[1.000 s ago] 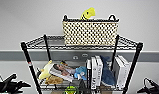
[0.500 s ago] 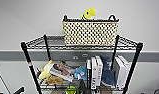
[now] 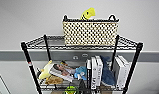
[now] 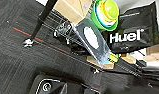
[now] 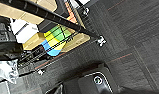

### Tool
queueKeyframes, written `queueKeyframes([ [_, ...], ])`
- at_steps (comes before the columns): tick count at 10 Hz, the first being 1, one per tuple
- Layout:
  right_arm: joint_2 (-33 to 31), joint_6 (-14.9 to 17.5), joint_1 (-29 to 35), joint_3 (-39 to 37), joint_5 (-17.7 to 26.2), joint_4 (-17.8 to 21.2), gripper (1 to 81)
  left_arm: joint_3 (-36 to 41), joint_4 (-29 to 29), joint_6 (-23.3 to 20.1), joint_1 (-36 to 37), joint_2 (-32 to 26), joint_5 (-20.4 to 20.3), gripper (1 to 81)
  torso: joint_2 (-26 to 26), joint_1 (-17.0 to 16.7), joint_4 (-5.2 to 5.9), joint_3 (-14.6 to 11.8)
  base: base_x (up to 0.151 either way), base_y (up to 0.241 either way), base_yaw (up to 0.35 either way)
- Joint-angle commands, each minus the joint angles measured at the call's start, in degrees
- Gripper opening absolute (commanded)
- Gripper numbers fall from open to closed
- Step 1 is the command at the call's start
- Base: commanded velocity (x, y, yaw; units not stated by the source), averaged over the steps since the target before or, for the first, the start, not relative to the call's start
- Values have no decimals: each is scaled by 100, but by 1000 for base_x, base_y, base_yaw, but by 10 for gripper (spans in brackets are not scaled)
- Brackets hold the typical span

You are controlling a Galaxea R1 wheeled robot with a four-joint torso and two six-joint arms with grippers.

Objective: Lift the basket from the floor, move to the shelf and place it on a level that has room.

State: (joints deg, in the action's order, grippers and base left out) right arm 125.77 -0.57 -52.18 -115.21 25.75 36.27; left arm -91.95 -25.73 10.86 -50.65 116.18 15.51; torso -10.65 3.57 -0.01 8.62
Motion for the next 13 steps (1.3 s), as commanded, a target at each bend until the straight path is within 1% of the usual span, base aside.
queueKeyframes([
  [1, 99, 224, -51, -149, -113, 161, 811, -156, 297, -216, -98, 327, -294, 811, 0, 0, 0, 0, 0, 0, 0],
  [2, 223, 286, -227, -264, -193, 161, 811, -253, 367, -225, -265, 477, -303, 811, 0, 0, 0, 0, 0, 0, 0],
  [4, 547, 444, -588, -465, -395, 161, 811, -559, 533, -234, -696, 968, -303, 811, -2, 0, 0, 0, 0, 0, 0],
  [5, 706, 523, -790, -571, -500, 161, 811, -840, 657, -234, -906, 1336, -303, 811, -2, -2, 0, 0, 0, 0, 0],
  [8, 1426, 909, -1264, -1317, -685, 153, 811, -1614, 823, -234, -1188, 2023, -303, 811, -5, -4, 0, -4, 0, 0, 0],
  [10, 1823, 1086, -1441, -1687, -738, 153, 811, -2070, 973, -234, -1364, 2410, -303, 811, -5, -6, 0, -6, 0, 0, 0],
  [13, 2402, 1358, -1616, -2512, -764, 153, 811, -2978, 1071, -278, -1584, 3096, -294, 811, -7, -6, 0, -9, 0, 0, 0],
])
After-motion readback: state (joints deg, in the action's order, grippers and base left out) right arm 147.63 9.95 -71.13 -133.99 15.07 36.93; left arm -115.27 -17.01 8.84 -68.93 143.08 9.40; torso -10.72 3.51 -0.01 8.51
